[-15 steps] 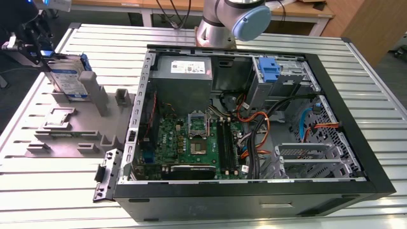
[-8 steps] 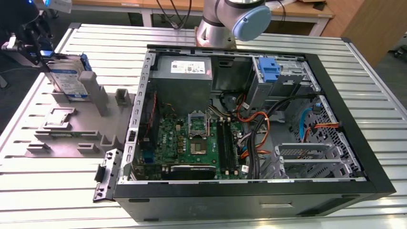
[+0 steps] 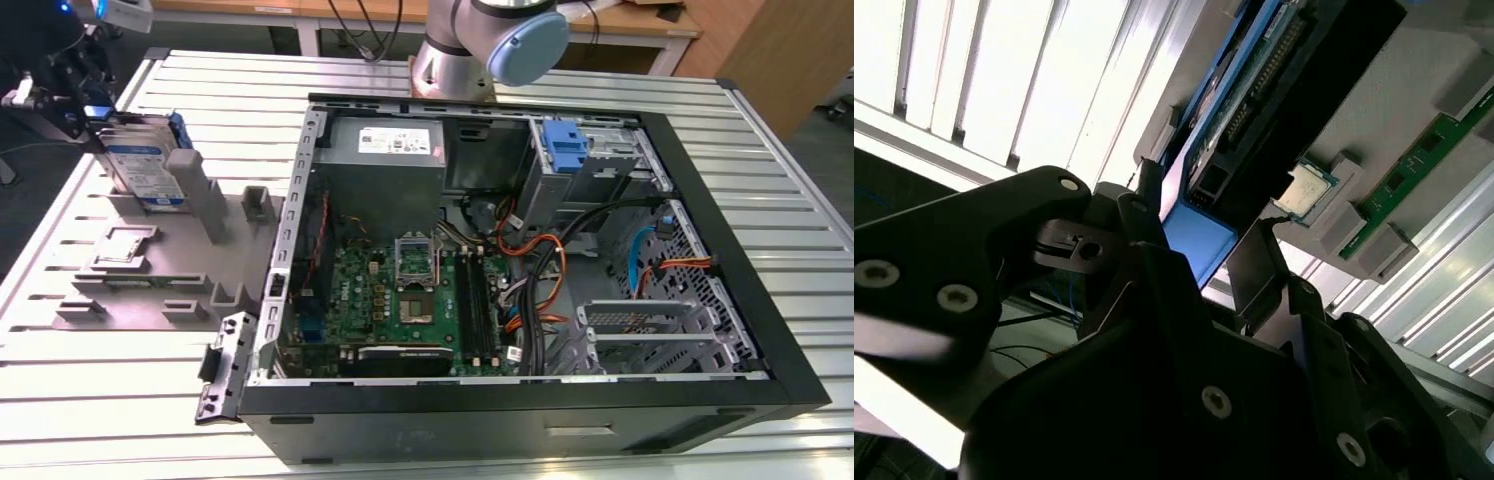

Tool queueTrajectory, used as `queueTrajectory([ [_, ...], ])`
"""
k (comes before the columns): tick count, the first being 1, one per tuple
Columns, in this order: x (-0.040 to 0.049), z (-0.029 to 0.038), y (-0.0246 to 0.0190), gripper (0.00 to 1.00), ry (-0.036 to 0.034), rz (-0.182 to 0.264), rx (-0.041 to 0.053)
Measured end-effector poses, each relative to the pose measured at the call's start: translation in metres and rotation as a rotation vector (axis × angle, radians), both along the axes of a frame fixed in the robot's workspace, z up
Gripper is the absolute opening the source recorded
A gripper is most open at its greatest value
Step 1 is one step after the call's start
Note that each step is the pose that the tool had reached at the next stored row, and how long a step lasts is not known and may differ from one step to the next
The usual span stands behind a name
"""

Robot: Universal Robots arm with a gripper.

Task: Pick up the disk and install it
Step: 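Pick up the disk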

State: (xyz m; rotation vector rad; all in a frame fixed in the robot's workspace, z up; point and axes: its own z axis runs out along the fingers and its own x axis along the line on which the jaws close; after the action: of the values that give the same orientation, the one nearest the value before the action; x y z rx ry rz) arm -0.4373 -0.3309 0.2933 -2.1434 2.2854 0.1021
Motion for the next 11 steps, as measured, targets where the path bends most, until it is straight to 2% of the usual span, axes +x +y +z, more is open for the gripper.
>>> queueTrajectory([
  [11,0.0000,-0.0005,0.0000,0.52,-0.0002,-0.001,0.0001],
])
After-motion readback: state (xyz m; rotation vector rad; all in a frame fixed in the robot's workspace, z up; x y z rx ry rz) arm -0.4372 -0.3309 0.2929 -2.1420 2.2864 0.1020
